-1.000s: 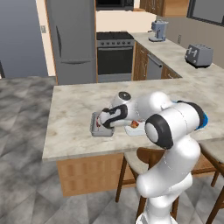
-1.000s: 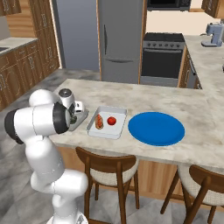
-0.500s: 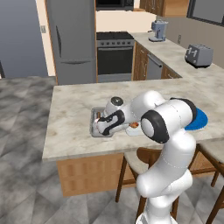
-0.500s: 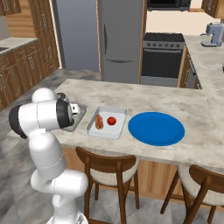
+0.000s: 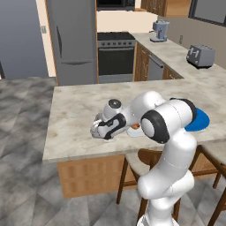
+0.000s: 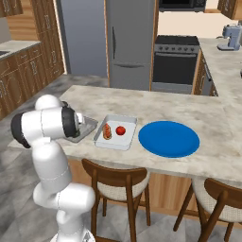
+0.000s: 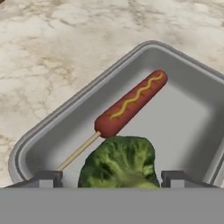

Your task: Place one cooked food and one vegetable from the large plate to each tupperware container.

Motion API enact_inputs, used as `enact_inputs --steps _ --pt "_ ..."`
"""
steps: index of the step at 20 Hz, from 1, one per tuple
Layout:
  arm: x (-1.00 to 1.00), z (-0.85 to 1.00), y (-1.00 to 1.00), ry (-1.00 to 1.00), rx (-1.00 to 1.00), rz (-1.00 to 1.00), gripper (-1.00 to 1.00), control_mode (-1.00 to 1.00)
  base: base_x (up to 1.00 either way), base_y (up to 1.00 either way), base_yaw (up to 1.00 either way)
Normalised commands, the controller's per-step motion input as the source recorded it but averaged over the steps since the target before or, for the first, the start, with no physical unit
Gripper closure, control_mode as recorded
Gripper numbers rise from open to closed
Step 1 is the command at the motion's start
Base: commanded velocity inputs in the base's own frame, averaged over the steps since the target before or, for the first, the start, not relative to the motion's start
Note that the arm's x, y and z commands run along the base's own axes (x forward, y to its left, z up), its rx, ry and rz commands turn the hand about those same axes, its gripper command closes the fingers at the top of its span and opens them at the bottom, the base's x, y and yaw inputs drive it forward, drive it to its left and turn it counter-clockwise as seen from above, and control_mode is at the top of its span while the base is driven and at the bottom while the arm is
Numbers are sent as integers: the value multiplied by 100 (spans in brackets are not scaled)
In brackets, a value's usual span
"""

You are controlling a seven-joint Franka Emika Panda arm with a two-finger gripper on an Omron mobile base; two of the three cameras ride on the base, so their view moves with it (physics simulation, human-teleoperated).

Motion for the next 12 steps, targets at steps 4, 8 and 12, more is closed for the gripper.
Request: enact_inputs --steps 4,8,12 --pt "-15 47 -3 -4 0 0 -100 -100 0 0 0" --pt "-26 53 -23 -9 0 -1 -100 -100 0 0 0" --pt "-53 67 -53 -19 0 -1 -100 -100 0 0 0"
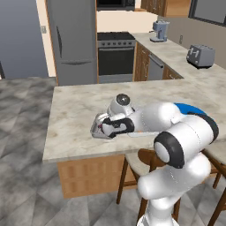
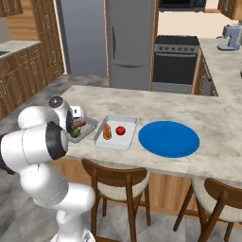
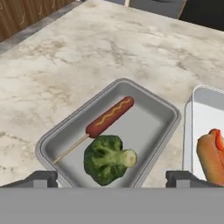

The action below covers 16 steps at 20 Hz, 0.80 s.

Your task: Place one cooked food and one vegetable from the large plate to each tupperware container.

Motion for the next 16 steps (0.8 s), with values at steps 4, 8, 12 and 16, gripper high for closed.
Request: enact_inputs --steps 4,8,12,16 --pt "-60 94 -53 -6 0 -4 -100 -100 0 0 0" --pt "-38 100 -31 0 0 -6 -100 -100 0 0 0" --pt "-62 98 -39 0 0 -7 -100 -100 0 0 0" --pt "-97 71 -66 0 0 -9 -100 -100 0 0 0"
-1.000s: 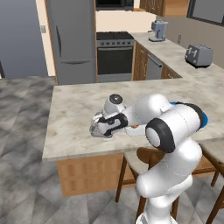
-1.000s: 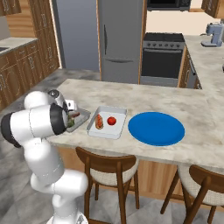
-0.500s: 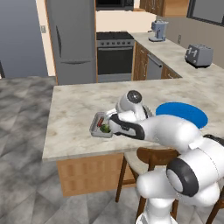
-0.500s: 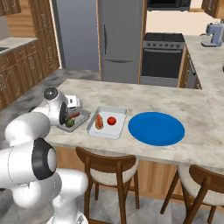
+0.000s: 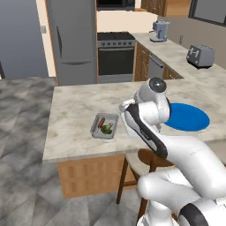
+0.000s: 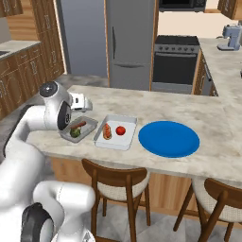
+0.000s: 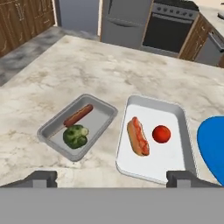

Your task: Place one cooked food and one vegetable from the large plate to each tupperware container.

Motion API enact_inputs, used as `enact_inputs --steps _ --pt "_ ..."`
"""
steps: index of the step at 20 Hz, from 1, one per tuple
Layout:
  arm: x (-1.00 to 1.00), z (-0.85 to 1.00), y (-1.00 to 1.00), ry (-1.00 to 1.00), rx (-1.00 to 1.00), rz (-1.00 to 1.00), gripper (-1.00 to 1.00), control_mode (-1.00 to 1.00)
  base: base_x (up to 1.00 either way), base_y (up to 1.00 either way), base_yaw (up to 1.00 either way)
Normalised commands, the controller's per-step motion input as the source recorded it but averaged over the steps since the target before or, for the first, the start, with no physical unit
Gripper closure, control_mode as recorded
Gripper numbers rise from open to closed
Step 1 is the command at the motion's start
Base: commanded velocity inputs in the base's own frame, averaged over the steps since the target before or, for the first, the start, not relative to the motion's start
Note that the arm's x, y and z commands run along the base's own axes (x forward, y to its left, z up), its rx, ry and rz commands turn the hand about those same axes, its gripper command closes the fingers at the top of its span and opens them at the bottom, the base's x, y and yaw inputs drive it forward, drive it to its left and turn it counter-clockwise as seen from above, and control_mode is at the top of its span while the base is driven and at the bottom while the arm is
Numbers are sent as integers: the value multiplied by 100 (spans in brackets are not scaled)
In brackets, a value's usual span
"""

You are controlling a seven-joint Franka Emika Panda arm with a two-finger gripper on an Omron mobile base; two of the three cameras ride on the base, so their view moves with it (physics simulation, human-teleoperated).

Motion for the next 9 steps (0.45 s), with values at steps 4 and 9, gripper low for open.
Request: enact_inputs --steps 4,9 --pt "-100 72 -52 -3 0 -10 -100 -100 0 0 0" --pt "-98 82 0 -20 7 -7 -100 -100 0 0 0"
